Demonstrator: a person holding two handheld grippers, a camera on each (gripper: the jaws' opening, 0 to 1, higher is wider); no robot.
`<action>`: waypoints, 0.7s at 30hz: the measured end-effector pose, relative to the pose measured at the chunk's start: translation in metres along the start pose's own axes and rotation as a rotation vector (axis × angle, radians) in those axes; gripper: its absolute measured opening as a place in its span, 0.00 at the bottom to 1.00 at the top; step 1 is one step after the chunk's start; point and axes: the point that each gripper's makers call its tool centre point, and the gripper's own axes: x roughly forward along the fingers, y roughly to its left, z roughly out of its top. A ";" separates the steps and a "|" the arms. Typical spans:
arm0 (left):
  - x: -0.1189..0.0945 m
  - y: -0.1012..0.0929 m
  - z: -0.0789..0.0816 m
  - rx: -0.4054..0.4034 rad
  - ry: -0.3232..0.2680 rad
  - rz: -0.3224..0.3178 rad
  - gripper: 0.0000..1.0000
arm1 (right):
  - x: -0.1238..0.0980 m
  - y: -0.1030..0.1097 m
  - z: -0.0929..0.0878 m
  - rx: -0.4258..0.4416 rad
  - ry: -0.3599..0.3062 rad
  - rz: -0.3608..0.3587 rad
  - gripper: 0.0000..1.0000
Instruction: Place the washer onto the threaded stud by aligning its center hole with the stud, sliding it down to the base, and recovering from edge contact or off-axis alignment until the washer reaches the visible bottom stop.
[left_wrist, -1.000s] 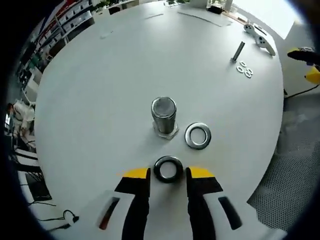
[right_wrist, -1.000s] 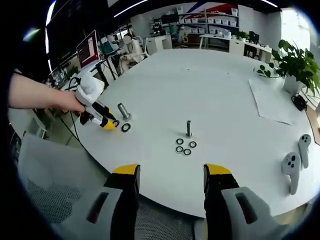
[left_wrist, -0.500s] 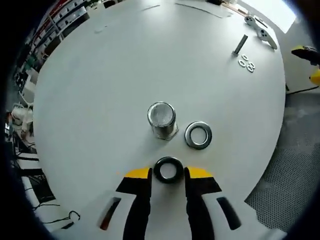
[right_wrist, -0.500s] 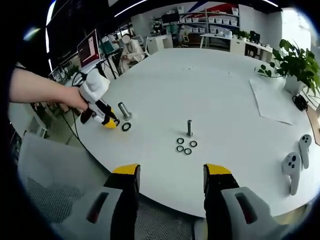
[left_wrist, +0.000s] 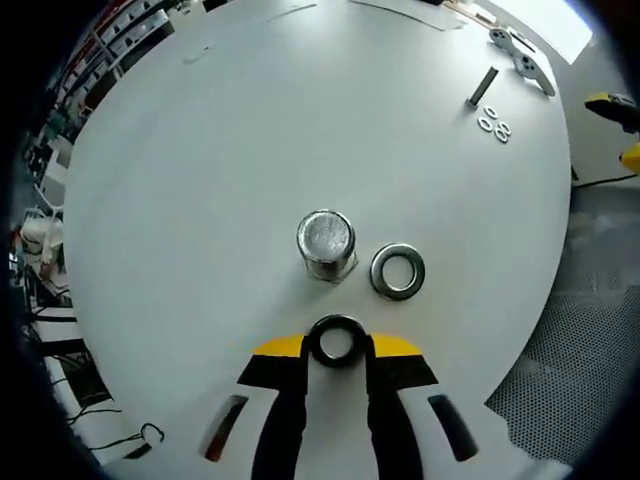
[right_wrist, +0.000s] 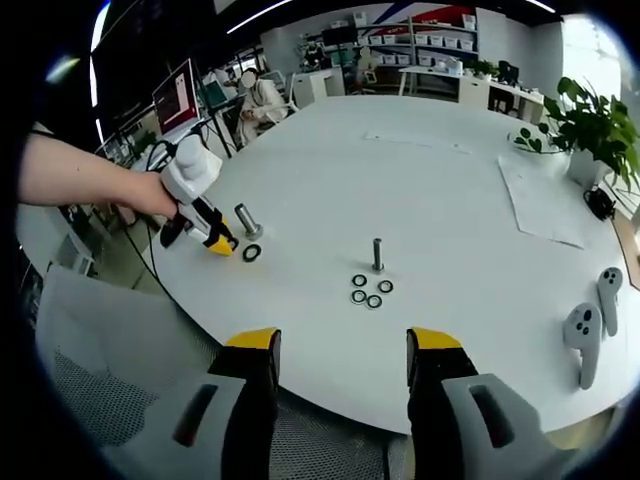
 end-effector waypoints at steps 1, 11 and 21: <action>0.000 0.000 0.000 -0.001 0.003 0.002 0.19 | 0.000 0.000 0.000 -0.001 0.001 0.000 0.53; -0.001 0.001 -0.002 -0.028 -0.048 0.009 0.18 | 0.001 0.001 -0.002 -0.012 0.008 0.002 0.53; -0.008 -0.004 -0.004 -0.026 -0.080 -0.011 0.18 | 0.000 0.001 -0.002 -0.006 0.007 0.002 0.53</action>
